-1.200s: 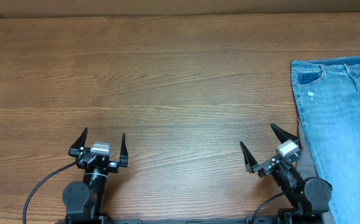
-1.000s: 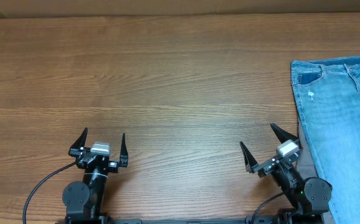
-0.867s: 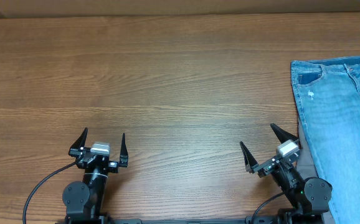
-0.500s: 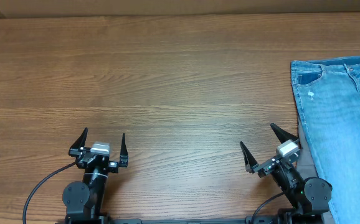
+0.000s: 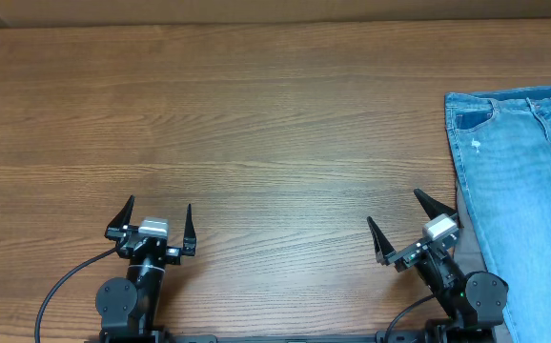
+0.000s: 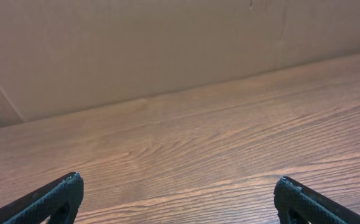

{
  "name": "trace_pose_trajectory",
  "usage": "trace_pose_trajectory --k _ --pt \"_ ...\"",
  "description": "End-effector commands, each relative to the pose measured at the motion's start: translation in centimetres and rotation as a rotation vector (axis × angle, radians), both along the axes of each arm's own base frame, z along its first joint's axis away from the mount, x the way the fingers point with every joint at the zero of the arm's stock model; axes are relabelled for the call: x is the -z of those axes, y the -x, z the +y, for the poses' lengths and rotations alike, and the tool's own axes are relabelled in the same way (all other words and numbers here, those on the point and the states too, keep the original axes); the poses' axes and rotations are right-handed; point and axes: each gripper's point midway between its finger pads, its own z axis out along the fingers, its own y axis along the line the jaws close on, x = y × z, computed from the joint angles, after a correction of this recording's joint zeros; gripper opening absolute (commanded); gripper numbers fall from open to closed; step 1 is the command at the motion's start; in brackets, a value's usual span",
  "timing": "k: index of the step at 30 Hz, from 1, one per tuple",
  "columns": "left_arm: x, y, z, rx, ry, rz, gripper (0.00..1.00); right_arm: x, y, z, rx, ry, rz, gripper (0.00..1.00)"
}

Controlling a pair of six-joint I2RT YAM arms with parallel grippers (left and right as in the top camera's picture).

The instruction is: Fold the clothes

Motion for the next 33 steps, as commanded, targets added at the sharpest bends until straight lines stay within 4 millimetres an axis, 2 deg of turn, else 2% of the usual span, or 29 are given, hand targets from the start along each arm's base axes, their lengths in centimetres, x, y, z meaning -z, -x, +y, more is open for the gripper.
trace_pose_trajectory --k 1,23,33 --pt "-0.03 0.04 -0.30 0.014 0.008 -0.007 1.00 0.20 -0.01 -0.05 0.002 -0.004 -0.001 1.00" --pt "-0.05 0.04 -0.30 0.014 0.008 -0.008 1.00 -0.18 0.01 -0.03 0.000 -0.005 -0.018 1.00" --pt "-0.45 0.10 -0.87 0.048 0.010 -0.024 1.00 0.30 0.22 0.38 -0.027 -0.011 0.008 1.00"
